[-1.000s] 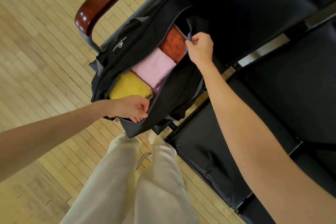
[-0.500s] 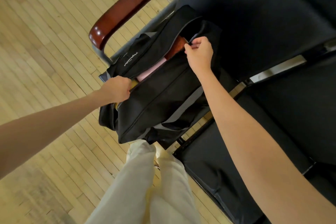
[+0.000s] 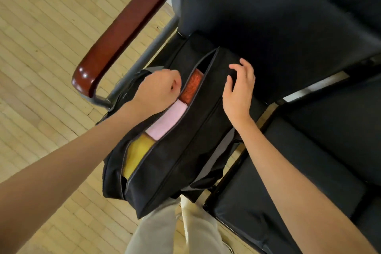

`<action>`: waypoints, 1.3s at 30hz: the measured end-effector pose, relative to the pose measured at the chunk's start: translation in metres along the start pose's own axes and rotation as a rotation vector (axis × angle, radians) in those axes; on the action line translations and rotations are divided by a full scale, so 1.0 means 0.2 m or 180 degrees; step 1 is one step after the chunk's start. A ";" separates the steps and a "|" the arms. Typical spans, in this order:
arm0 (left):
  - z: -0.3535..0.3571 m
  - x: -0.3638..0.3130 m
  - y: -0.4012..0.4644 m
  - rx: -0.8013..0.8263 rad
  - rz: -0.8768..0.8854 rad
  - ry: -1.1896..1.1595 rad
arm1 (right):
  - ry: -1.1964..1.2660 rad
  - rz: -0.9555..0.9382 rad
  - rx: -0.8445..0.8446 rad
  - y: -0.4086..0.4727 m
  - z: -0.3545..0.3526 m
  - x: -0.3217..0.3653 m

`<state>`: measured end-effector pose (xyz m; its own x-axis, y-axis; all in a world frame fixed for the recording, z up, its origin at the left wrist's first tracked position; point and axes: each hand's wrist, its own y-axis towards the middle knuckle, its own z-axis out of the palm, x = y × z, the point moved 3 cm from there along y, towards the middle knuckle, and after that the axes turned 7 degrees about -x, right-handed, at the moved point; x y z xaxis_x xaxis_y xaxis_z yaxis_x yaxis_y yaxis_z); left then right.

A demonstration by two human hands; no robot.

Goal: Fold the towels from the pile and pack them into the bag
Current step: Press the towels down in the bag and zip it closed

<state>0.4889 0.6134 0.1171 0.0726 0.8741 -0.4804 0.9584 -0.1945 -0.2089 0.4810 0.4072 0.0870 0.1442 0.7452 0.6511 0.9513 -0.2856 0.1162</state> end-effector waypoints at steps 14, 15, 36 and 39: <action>0.24 -0.23 0.95 0.0457 0.0683 0.0187 | 0.0790 0.2494 0.0524 0.41 0.17 -0.15; 0.26 -0.23 0.99 0.0729 0.0559 0.0227 | 0.0714 0.2411 0.0507 0.41 0.18 -0.15; 0.39 -0.34 1.14 0.1732 -0.0555 0.0456 | 0.0534 0.2540 0.0433 0.36 0.19 -0.13; 0.38 -0.33 1.15 0.1617 -0.0582 0.0555 | 0.0509 0.2446 0.0438 0.35 0.18 -0.11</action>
<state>0.6824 0.4760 0.0358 0.0039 0.9659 -0.2590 0.7097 -0.1851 -0.6798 0.5538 0.3924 0.0539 0.7425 0.2714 0.6124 0.6281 -0.5997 -0.4959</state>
